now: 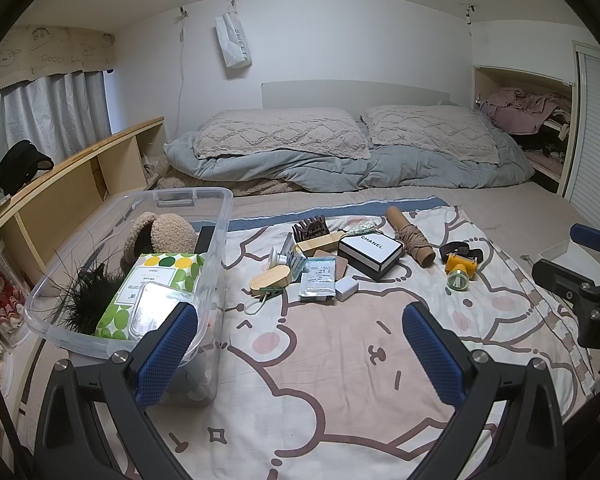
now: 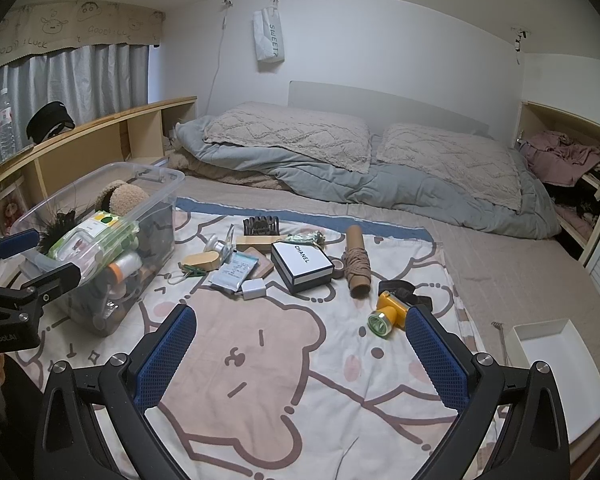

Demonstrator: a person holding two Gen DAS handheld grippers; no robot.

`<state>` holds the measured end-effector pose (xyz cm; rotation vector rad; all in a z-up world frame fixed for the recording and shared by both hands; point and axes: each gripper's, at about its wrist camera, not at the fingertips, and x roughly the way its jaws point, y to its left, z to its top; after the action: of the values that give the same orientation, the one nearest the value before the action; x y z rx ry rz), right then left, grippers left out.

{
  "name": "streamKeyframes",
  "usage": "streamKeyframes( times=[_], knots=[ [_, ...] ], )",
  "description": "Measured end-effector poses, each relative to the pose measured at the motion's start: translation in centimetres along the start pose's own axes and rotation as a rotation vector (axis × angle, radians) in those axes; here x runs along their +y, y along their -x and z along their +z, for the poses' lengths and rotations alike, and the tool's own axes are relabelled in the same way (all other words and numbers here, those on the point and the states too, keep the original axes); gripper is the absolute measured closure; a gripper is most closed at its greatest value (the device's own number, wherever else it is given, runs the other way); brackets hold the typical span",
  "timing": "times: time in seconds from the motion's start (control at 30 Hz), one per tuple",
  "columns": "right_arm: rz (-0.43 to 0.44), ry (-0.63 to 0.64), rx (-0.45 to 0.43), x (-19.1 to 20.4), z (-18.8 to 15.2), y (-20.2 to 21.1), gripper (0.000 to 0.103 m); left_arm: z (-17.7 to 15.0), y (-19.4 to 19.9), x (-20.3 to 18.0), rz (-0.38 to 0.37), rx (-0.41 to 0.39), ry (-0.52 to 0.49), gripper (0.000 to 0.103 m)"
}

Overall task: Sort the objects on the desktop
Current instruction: 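Move both tools toward the items scattered on the bed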

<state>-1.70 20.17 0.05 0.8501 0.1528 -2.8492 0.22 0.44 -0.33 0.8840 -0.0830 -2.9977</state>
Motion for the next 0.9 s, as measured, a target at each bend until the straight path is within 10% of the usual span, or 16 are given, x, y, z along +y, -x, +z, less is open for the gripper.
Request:
streamKeyframes(
  times=[0.9],
  knots=[
    [-0.025, -0.004, 0.016, -0.9, -0.1, -0.2, 0.0, 1.3, -0.3, -0.1, -0.033, -0.014, -0.019, 0.0]
  ],
)
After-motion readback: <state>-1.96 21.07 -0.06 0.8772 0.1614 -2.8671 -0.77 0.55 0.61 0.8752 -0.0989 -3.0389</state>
